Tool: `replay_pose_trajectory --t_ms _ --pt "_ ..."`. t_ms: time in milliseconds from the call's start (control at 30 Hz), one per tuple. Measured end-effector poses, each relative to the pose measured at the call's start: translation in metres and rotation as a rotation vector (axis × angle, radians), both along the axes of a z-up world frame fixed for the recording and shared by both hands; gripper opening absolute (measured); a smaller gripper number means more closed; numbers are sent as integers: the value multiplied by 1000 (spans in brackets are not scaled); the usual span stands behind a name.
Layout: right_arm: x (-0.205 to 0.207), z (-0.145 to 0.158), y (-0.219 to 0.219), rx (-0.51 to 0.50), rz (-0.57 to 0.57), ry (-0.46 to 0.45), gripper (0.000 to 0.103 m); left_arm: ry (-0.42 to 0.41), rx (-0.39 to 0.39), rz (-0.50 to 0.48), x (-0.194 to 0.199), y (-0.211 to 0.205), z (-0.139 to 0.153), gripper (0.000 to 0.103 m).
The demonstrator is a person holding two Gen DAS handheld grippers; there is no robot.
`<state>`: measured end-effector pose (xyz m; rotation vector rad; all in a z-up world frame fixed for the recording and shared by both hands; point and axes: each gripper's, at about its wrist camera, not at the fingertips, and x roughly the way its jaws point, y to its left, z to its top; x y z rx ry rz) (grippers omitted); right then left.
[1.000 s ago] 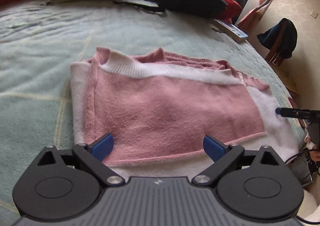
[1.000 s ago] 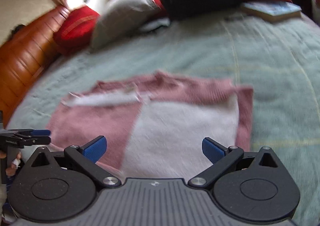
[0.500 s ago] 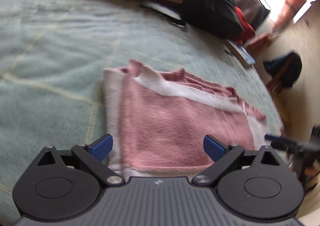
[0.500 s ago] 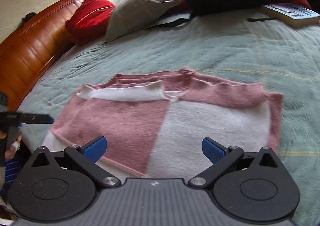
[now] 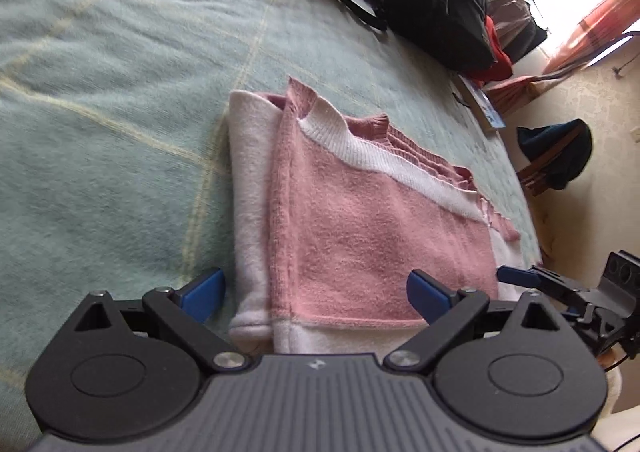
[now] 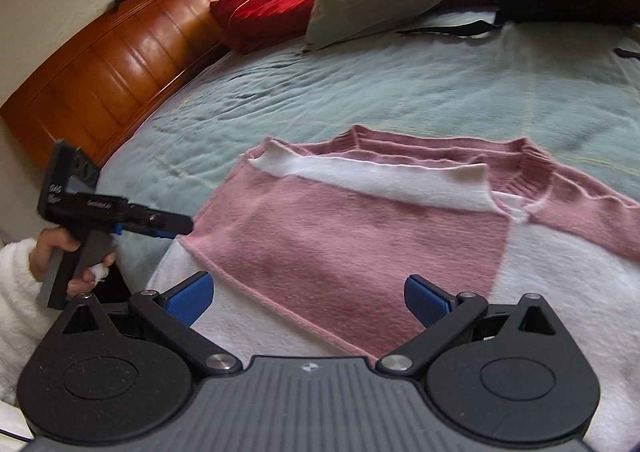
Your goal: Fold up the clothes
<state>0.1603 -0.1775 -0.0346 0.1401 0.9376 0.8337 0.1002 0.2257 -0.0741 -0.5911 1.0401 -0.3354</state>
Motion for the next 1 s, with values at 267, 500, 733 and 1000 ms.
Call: replay_pose_trajectory --t_ms 267,500,733,1000 --pt "7 -5 0 1 -20 31 103 3 -157 -41 37 8 -15 100" --pt "11 -5 13 11 8 54 103 9 -192 -83 44 6 -17 101" --pt "16 -6 33 73 51 124 103 23 -218 -117 16 14 -17 101" --pt "36 -26 46 133 -92 288 103 9 -228 -126 15 17 -20 102"
